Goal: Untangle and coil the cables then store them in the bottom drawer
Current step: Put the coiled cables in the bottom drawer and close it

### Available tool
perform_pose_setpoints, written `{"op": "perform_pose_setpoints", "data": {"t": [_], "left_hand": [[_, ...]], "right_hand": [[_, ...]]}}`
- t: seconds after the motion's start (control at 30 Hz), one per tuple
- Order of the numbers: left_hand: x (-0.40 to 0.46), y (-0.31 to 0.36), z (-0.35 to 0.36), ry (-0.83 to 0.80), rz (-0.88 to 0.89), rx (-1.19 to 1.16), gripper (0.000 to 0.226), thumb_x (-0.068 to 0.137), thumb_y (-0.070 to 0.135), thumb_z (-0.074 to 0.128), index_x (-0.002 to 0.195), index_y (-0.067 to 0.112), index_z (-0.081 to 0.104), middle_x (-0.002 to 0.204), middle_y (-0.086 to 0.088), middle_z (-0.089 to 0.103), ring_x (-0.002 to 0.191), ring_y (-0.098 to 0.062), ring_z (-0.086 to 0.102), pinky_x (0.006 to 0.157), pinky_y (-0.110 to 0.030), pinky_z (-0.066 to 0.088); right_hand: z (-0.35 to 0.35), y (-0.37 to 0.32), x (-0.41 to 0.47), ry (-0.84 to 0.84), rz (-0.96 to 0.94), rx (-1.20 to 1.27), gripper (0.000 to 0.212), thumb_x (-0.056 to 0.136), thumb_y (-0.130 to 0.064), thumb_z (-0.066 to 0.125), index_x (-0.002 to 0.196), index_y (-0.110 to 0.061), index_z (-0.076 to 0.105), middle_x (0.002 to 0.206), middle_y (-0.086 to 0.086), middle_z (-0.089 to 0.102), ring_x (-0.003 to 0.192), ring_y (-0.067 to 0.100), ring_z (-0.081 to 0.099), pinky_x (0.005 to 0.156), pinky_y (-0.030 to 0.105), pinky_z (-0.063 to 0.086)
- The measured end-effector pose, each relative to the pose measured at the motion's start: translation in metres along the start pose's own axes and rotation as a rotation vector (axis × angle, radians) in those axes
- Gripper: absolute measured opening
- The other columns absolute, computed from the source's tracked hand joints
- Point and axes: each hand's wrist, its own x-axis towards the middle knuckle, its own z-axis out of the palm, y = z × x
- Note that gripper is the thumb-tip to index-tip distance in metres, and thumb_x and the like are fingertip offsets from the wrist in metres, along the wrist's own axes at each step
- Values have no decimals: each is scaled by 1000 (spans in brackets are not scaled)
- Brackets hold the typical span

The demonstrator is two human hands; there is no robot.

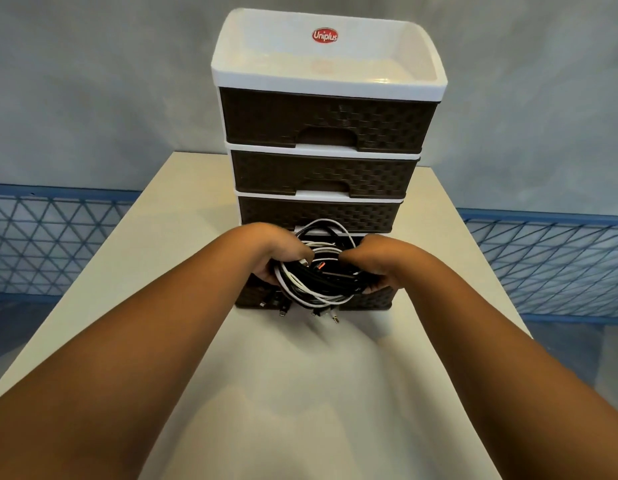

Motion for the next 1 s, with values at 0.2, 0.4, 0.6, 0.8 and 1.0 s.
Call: {"op": "perform_pose_setpoints", "data": {"t": [0.2,0.4,0.6,0.8,1.0], "left_hand": [[20,3,-7,-68,-121,7,30,92,25,60,114,5,66,102,-8,75,94,-20,72,87,-32,56],[35,2,-9,-94,-169,35,33,90,27,63,116,8,67,109,-5,71,110,-19,66,102,-33,47],[49,2,-11,-59,-166,57,23,95,32,58,88,11,66,74,-1,69,72,-14,66,75,-23,51],[56,-6,-11,-7,-136,91,23,95,32,58,85,12,64,56,2,67,49,-11,64,51,-21,51],[59,-11,-13,25,-100,86,26,97,30,56,82,10,62,54,0,64,49,-13,61,52,-23,50]], "right_hand": [[-4,-8,17,-102,88,-128,11,94,-20,55,95,-12,62,83,9,65,66,18,60,49,23,50],[-2,-6,30,-174,125,-157,13,93,-21,55,93,-12,64,80,7,66,62,17,58,47,22,47],[-1,-6,32,-147,130,-152,20,94,-25,53,104,-13,65,86,7,67,65,17,59,46,22,47],[0,-16,31,40,23,-289,58,103,-50,28,147,-14,36,149,18,39,128,37,47,101,45,46],[0,-19,30,51,-69,-514,36,104,-23,39,130,-3,53,132,18,54,118,31,53,94,33,40]]}}
